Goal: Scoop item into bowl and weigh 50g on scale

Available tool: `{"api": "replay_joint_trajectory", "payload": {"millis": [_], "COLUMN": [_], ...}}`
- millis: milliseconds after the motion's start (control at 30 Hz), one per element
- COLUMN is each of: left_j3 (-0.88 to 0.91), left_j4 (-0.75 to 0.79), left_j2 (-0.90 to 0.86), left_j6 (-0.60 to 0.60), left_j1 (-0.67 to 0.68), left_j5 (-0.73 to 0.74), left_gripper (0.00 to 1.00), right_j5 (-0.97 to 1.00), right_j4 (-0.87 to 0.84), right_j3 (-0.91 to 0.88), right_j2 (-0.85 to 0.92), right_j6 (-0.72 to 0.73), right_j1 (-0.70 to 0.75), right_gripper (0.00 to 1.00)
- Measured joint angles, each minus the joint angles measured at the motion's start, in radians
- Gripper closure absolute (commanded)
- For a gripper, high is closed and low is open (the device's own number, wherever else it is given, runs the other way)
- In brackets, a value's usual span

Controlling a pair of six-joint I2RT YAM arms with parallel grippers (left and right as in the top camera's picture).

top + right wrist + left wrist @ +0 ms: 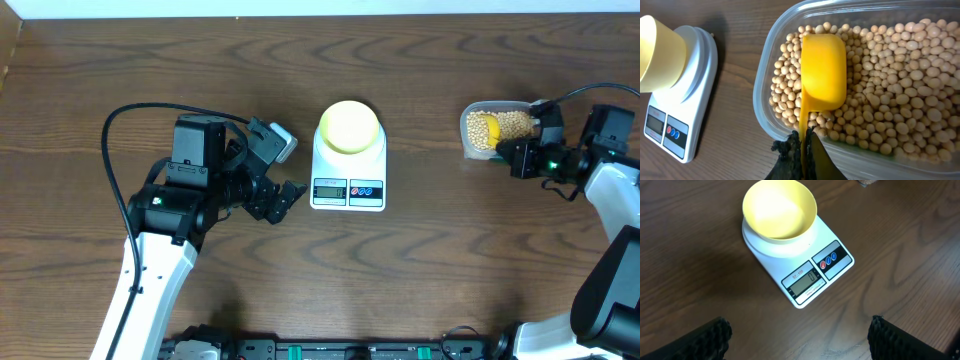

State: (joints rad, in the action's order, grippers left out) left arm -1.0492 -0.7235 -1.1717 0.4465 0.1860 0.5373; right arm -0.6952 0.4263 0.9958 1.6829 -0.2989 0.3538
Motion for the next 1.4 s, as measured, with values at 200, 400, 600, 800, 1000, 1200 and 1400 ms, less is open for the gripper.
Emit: {"api": "replay_joint_trajectory", "payload": {"millis": [200,400,600,800,1000,1200,1400], "left_j3": [0.0,0.0,0.0,0.0,0.0,0.0,0.0], "left_j4": [0.0,0.0,0.0,0.0,0.0,0.0,0.0], "left_j2": [0.0,0.0,0.0,0.0,0.0,0.0,0.0], "left_j6": [0.0,0.0,0.0,0.0,0.0,0.0,0.0], "left_j1": [0.0,0.0,0.0,0.0,0.0,0.0,0.0], "left_j5": [0.0,0.0,0.0,0.0,0.0,0.0,0.0], "left_gripper": [0.11,0.11,0.11,0.11,0.11,0.11,0.11], "right_j5": [-0.007,-0.011,-0.031,-0.05,-0.054,-0.057,-0.058], "right_j4": [0.0,-0.001,-0.001,-0.001,-0.001,-0.001,-0.005], "right_j3": [0.0,0.0,0.0,0.0,0.0,0.0,0.0], "right_j2": [0.003,0.003,0.005,0.005,0.005,0.006,0.006], "right_j6": [0.0,0.0,0.0,0.003,0.003,0.003,0.003], "right_j1": [0.005,0.005,0.005,0.006,0.008,0.008,0.008], "right_gripper": [0.99,0.99,0.99,0.99,0.99,0.99,0.99]}}
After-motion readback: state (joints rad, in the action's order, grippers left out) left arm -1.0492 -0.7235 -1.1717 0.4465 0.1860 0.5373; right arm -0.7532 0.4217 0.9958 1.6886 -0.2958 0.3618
